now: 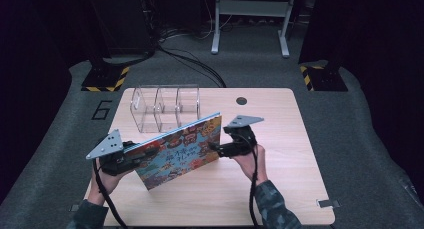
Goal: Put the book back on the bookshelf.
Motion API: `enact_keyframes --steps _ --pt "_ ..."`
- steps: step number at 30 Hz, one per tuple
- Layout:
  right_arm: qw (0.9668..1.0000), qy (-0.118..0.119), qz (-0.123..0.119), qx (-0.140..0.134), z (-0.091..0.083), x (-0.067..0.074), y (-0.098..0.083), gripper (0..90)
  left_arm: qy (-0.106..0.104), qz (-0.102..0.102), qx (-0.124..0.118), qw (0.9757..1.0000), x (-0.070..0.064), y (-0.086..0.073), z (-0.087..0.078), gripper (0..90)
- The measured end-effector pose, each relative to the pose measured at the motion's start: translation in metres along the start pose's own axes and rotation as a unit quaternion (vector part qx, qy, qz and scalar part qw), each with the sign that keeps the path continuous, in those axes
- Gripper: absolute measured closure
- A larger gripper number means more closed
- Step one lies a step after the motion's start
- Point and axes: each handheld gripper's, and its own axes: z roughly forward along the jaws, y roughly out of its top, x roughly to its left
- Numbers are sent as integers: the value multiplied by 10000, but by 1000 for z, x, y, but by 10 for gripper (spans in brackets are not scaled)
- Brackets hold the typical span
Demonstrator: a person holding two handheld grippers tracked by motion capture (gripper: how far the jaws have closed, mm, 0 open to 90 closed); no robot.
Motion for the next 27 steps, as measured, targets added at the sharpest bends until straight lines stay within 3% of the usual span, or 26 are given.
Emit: enact_keyframes --steps 1,3,4,5,6,10,11,12,13,14,16,18,21,27 --pt "9988 -249 385 188 -9 -21 -27 154 30 11 69 10000 2 2 -1 804" --pt "9977 -350 529 242 -11 -29 -37 153 19 -16 82 10000 2 2 -2 804" --pt "9923 -821 774 502 -17 -47 -67 144 12 -57 100 9999 3 2 -2 806" --pt "9923 -821 774 502 -17 -47 -67 144 12 -57 100 9999 3 2 -2 807" --pt "9901 -986 823 568 -19 -53 -76 141 -11 -42 145 9999 4 3 -3 807" --pt "9768 -1613 1067 921 -21 -77 -114 121 -7 -148 243 9996 7 5 -3 808" --pt "9756 -1705 1058 890 -21 -81 -119 111 -20 -144 332 9993 9 7 -4 807" --pt "9756 -1705 1058 890 -21 -81 -119 111 -20 -144 332 9993 9 7 -4 807" --pt "9731 -1812 1172 802 -21 -86 -126 111 -34 -185 458 9988 9 10 -3 806" --pt "9731 -1812 1172 802 -21 -86 -126 111 -34 -185 458 9988 9 10 -3 805" --pt "9694 -1972 1221 801 -18 -94 -133 123 -89 -166 644 9977 10 15 -3 803" --pt "9675 -2076 1219 772 -17 -98 -137 131 -88 -235 669 9974 10 15 -3 801" --pt "9656 -2101 1258 873 -12 -102 -141 131 -106 -94 847 9963 9 19 -3 802" --pt "9662 -2162 1201 730 -9 -104 -147 136 128 17 854 9963 1 29 -5 811"
